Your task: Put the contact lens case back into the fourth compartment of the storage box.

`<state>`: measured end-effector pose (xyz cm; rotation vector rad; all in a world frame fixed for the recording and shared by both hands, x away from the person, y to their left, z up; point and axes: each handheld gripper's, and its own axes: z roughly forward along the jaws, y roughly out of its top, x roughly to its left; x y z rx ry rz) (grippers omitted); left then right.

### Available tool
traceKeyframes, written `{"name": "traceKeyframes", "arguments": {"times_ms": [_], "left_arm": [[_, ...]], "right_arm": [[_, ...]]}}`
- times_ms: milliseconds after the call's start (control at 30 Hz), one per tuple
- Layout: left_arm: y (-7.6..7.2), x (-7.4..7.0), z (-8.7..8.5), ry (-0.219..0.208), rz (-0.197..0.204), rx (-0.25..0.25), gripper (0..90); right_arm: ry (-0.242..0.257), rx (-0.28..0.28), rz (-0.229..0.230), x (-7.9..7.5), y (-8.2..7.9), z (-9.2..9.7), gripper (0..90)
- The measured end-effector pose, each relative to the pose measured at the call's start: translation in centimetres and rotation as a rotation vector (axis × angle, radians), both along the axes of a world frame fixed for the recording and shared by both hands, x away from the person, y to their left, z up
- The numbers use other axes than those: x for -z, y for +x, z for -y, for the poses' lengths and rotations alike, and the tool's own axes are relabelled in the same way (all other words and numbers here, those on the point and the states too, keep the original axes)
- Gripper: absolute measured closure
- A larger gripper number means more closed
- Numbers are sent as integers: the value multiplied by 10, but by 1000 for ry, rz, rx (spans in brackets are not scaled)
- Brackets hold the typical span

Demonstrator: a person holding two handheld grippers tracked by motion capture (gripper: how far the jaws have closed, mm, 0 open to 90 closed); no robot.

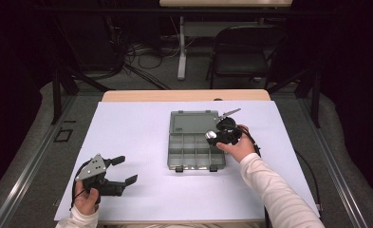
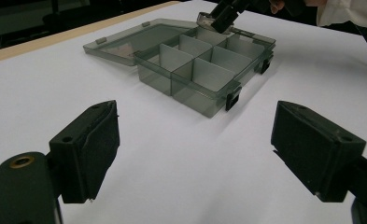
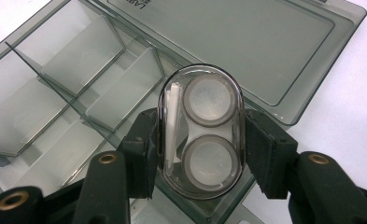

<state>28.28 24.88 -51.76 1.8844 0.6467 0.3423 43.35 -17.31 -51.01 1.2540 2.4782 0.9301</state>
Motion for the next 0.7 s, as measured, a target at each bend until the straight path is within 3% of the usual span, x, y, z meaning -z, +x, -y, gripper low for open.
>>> {"name": "traceKeyframes", "arguments": {"times_ms": [700], "left_arm": [[3,1,2,3,-7,-10,160]], "right_arm": [[16,14,-19,1,-2,7,471]]}}
